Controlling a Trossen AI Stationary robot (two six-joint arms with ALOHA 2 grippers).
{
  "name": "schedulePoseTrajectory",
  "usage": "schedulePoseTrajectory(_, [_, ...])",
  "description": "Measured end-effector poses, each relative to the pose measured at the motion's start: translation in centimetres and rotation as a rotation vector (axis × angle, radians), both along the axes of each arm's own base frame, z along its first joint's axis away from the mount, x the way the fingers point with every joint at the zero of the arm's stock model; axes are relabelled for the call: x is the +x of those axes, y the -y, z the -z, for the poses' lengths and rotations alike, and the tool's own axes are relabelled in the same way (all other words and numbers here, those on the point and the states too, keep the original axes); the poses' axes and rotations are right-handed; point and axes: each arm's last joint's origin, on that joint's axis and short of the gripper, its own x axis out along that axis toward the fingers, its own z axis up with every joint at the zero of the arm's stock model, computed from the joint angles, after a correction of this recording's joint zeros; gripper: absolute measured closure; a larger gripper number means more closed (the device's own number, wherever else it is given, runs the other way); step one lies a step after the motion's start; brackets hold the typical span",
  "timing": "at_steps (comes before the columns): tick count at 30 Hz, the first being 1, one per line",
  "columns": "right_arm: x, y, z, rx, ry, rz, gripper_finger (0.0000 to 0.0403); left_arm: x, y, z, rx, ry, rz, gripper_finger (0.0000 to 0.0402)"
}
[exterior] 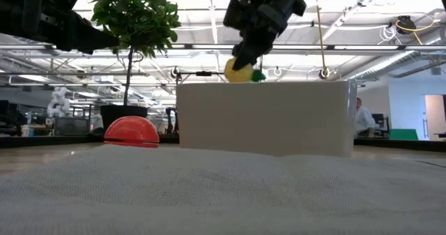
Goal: Pick and placing Produce into tupperware
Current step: Put the yellow pineapple into the gray bin
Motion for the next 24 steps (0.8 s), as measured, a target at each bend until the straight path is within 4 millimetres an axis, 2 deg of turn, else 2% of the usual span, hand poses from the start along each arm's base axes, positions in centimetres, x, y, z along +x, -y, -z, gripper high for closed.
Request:
schedulePoseTrajectory(7, [-1.5, -0.3, -3.1, 0.000, 0.085, 0.021, 0.0226, 0.0, 0.0, 0.0, 0.001, 0.000, 0.000, 0.0387])
schedulePoseTrajectory(13, [-2.4, -0.6, -4.3, 0.001, 0.110, 0.021, 0.0226, 0.0, 0.0, 0.0, -0.013, 0.002, -0.002, 0.0387])
schedulePoseTrajectory(20, [-2.5, -0.9, -4.1, 0.008, 0.091, 0.015, 0.0226, 0.0, 0.0, 0.0, -0.016, 0.002, -0.003, 0.0387])
schedulePoseTrajectory(24, [-2.6, -1.7, -3.1, 0.043, 0.059, -0.008, 0.0226, 0.0, 0.0, 0.0, -0.016, 0.003, -0.003, 0.0387])
